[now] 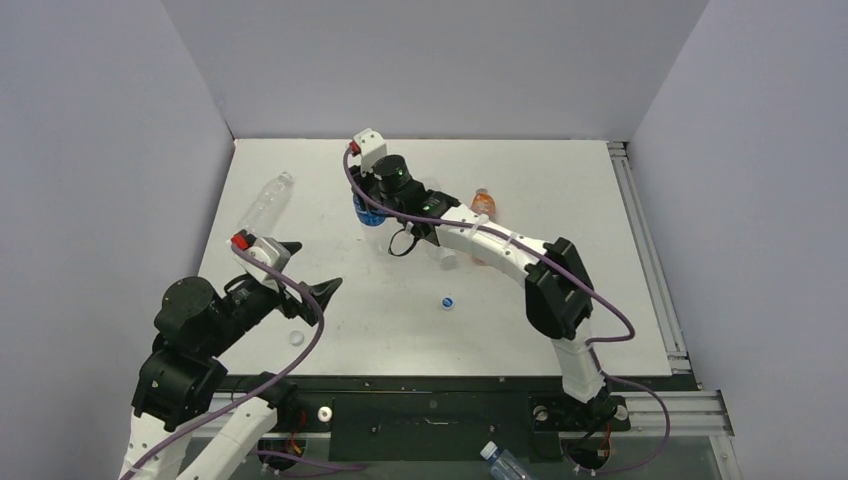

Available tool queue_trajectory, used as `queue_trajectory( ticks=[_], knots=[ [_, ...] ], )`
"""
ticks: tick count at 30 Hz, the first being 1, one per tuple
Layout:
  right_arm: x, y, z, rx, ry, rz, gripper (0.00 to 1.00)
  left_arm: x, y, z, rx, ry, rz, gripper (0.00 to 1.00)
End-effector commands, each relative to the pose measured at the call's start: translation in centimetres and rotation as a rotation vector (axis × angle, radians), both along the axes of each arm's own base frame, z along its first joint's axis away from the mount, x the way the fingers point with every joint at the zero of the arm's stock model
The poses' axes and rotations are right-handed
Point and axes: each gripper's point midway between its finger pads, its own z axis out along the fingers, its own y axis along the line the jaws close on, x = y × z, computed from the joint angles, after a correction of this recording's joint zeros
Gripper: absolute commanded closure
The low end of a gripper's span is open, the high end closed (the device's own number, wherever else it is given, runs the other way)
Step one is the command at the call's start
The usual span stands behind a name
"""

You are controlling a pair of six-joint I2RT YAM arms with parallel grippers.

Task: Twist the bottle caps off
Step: Place the plastic bottle at the center of the board.

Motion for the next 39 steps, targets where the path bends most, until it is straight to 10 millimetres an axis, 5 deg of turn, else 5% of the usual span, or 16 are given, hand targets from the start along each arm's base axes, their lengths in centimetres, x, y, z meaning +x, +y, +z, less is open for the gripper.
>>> queue_trajectory(
  ticks=[1,14,21,31,39],
  knots=[
    [4.9,0.2,6.9,0.235,-0.169,-0.124,1.0,-0.5,0.4,0.7,-0.011,-0.053,0.007,0.03],
    [7.7,2.0,1.0,0.265,-0.154,-0.176,1.0,0.3,0.0,0.3,0.013,-0.008,0.002,0.04],
    [7.2,2.2,-2.1,0.234,-0.118,-0.157,0.73,0.6,-0.1,0.8,-0.001,-0.019,0.005,0.03],
    [6.2,2.9,-2.7,0.156,-0.117,-0.109,0.42,0.4,-0.1,1.5,-0.015,-0.036,0.002,0.04],
    [5.5,2.0,-0.1,0.175,-0.147,-0.128,0.24,0.3,-0.4,1.9,-0.02,-0.047,-0.014,0.03]
  ],
)
